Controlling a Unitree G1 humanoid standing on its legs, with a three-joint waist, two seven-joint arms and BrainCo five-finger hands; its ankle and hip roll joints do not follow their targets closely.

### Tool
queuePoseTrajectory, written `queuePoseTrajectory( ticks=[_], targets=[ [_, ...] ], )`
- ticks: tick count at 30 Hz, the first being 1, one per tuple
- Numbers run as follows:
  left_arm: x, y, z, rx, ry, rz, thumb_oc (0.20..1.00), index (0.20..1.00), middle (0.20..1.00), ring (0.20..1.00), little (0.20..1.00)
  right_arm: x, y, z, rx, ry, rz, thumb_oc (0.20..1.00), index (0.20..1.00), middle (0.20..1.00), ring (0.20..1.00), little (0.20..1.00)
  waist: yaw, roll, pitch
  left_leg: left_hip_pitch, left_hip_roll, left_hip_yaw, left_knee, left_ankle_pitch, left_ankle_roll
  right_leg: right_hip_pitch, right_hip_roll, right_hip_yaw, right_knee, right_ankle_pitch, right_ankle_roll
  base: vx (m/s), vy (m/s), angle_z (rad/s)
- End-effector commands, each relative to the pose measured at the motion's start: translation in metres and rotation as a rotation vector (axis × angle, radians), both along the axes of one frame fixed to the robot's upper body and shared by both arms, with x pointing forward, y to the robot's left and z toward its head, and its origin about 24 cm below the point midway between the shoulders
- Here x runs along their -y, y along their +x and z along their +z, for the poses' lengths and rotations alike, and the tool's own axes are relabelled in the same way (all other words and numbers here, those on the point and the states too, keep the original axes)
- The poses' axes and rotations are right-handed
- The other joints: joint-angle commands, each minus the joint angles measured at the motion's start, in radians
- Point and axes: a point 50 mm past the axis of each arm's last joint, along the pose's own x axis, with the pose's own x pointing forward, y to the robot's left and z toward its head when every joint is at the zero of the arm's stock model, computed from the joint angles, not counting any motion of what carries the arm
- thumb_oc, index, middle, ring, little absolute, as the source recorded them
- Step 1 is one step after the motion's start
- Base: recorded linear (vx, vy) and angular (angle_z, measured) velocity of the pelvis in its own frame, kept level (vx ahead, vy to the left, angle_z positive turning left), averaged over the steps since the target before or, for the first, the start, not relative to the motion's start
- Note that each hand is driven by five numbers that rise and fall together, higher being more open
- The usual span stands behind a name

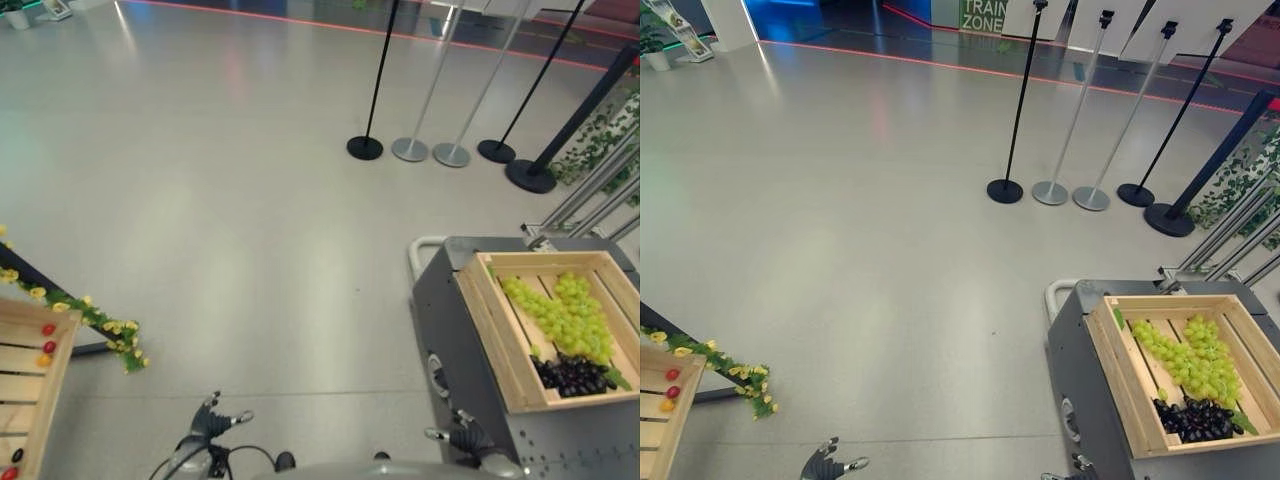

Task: Pick up the fruits from the basket on one side to the basket on the other side

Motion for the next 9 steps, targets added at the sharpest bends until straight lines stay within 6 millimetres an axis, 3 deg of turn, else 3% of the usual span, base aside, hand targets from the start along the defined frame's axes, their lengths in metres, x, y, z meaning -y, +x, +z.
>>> queuePoseTrajectory(
  ticks=[1,9],
  targets=[
    [0.0041,0.0124,0.0021,0.039,-0.041,0.027,1.0,1.0,1.0,1.0,1.0,0.005,-0.0035,-0.0001,-0.025,-0.029,0.052,1.0,1.0,1.0,1.0,1.0,0.004,-0.005,-0.049,-0.045,-0.015,0.008,0.024,0.009,0.001,-0.045,0.027,0.02,0.043,0.04,0.042,0.01,-0.078,0.01],
    [0.0094,0.0118,0.0013,0.047,-0.076,0.027,1.0,1.0,1.0,1.0,1.0,0.0062,-0.0074,-0.0016,-0.048,-0.03,0.067,1.0,1.0,1.0,1.0,1.0,0.005,-0.013,-0.057,-0.025,0.009,0.0,0.017,0.014,-0.029,0.009,0.039,-0.026,-0.025,0.048,0.03,0.03,-0.066,0.01]
  ],
)
